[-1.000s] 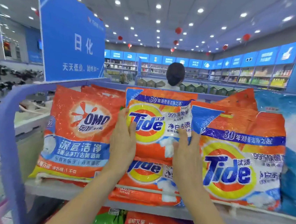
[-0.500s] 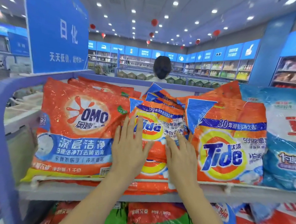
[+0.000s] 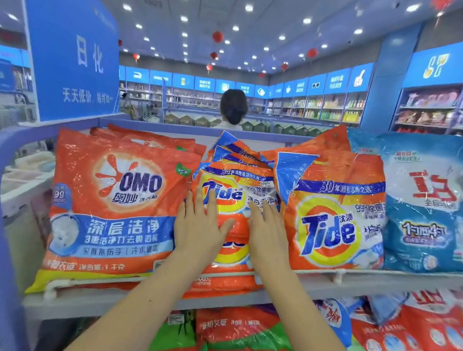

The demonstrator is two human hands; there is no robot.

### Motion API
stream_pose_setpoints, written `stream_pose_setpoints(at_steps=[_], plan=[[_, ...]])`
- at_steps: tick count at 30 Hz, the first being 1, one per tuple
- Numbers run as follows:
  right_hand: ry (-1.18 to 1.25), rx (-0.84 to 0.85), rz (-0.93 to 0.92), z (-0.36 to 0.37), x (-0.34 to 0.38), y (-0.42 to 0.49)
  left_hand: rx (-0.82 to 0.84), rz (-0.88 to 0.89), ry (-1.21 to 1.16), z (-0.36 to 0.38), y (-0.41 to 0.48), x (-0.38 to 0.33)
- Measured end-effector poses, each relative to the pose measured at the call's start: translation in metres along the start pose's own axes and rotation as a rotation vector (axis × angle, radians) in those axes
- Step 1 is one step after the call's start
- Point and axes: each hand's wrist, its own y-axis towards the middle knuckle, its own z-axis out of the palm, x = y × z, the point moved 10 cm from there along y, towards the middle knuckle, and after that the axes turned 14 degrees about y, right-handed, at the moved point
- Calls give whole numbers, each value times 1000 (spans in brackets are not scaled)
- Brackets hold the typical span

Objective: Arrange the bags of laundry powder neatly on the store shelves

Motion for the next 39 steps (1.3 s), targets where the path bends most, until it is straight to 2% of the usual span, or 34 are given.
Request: stream_pose_setpoints(at_steps=[4, 7, 8, 12, 14, 17, 20, 24, 29, 35, 39], plan=[[15, 128, -39, 4, -4, -15, -29, -51, -24, -4, -5, 1], [94, 172, -2, 2, -4, -16, -80, -63, -96, -7, -5, 3], [163, 149, 20, -5, -3, -18, -121, -58, -139, -12, -7, 3], [368, -146, 19, -80, -19, -60, -352, 39, -330, -42, -34, -5], [417, -251, 33, -128, -41, -101, -375, 75, -500, -49, -52, -11], [427, -395, 168, -200, -96, -175, -248, 126, -855, -44, -76, -30], [458, -557, 332, -260, -156, -263, -150, 148, -1065, -36, -101, -63], [488, -720, 490, -317, -206, -364, 80, 241, -1131, -15, -141, -146], [470, -823, 675, -377, -267, -459, 314, 282, -1254, 0, -195, -274], [445, -893, 821, -484, -370, -549, 424, 357, -1335, -22, -234, -458], [450, -1009, 829, -562, -426, -576, 515, 404, -1430, -53, -256, -574]])
